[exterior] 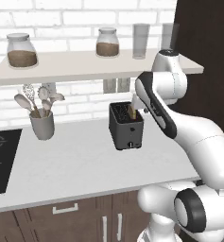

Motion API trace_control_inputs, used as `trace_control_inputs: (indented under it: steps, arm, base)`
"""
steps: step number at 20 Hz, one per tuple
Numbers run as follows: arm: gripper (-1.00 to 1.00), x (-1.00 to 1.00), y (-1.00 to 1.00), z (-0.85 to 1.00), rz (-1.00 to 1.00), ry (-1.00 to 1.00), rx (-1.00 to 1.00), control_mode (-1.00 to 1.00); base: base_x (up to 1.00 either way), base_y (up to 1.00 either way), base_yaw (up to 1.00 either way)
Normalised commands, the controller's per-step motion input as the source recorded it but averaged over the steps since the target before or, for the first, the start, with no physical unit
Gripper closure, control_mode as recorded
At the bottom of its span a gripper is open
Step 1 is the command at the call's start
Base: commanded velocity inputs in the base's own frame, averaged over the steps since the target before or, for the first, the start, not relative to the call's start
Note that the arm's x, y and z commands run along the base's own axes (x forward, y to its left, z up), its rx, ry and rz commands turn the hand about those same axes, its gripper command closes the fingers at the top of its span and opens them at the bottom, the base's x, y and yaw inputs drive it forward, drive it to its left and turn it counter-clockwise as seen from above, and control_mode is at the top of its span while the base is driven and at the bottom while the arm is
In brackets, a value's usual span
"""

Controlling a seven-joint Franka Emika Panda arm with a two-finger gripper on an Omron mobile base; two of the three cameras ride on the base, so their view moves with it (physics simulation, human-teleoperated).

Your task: Start the toaster. Once the lever pops up, take the bread to the plate on the dining counter.

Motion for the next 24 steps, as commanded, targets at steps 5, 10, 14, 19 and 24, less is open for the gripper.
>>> trace_control_inputs:
  steps: [5,10,14,19,24]
  arm:
    - [-1.0,-0.2,0.02,-0.09,0.0,0.0,0.0,-1.0]
    - [-1.0,-0.11,0.12,-0.29,0.0,-0.02,-0.05,-1.0]
    - [-1.0,0.0,0.19,-0.45,0.01,-0.09,-0.02,-1.0]
    - [-1.0,0.08,0.1,-0.34,0.01,-0.03,0.0,-1.0]
    - [-1.0,0.15,0.06,-0.32,0.0,-0.08,0.0,-1.0]
  base:
    - [0.0,0.0,0.0]
    - [0.0,0.0,0.0]
    - [0.0,0.0,0.0]
    - [0.0,0.0,0.0]
    - [0.0,0.0,0.0]
